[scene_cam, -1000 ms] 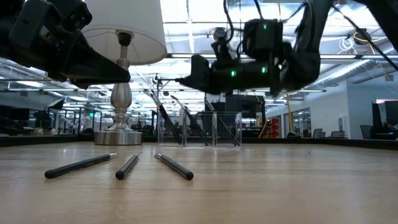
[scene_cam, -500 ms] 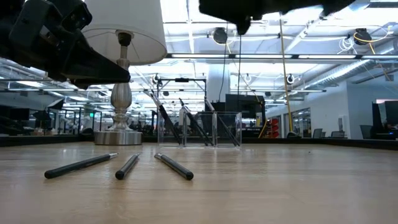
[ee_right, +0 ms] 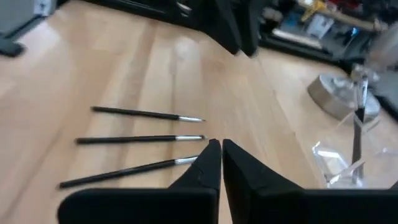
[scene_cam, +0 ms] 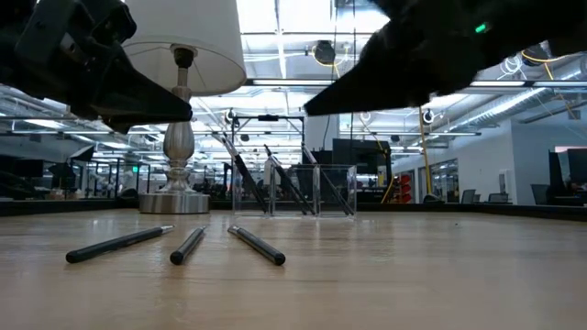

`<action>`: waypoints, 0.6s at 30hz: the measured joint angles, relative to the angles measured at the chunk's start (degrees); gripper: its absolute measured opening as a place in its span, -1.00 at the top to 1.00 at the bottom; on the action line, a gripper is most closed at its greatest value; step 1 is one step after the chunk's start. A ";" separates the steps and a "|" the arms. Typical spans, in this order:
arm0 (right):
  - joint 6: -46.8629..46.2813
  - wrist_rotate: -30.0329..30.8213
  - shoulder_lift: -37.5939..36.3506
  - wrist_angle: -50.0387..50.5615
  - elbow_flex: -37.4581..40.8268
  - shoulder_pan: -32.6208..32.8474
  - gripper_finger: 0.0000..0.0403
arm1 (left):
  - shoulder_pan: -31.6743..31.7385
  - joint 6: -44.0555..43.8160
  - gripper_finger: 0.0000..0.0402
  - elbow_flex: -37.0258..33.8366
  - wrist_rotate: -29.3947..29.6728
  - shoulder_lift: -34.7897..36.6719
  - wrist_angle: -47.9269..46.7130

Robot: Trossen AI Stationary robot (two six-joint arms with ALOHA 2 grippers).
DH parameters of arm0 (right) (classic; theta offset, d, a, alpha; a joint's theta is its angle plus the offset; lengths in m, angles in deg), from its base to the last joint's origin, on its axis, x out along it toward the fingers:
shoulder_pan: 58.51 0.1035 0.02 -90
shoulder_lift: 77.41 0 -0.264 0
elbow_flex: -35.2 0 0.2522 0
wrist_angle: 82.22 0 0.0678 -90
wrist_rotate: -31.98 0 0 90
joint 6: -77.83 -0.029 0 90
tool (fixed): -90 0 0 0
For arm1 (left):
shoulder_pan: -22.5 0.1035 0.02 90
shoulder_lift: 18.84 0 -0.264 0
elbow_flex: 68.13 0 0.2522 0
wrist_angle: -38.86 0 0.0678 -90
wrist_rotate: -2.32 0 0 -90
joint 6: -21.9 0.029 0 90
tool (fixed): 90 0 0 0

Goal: Put items in baskets/containers
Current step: Put the black eyeshadow brush into the transparent organizer

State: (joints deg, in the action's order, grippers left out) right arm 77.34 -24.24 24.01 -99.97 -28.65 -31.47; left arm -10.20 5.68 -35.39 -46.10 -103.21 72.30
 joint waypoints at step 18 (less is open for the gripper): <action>-19.01 -8.50 1.20 13.43 -9.19 -2.16 1.00 | 1.63 6.93 0.56 0.00 -0.02 0.01 2.60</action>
State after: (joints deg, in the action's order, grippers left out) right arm 58.33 -32.74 25.22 -86.54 -37.84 -33.64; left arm -8.57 12.60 -35.39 -46.12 -103.20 74.90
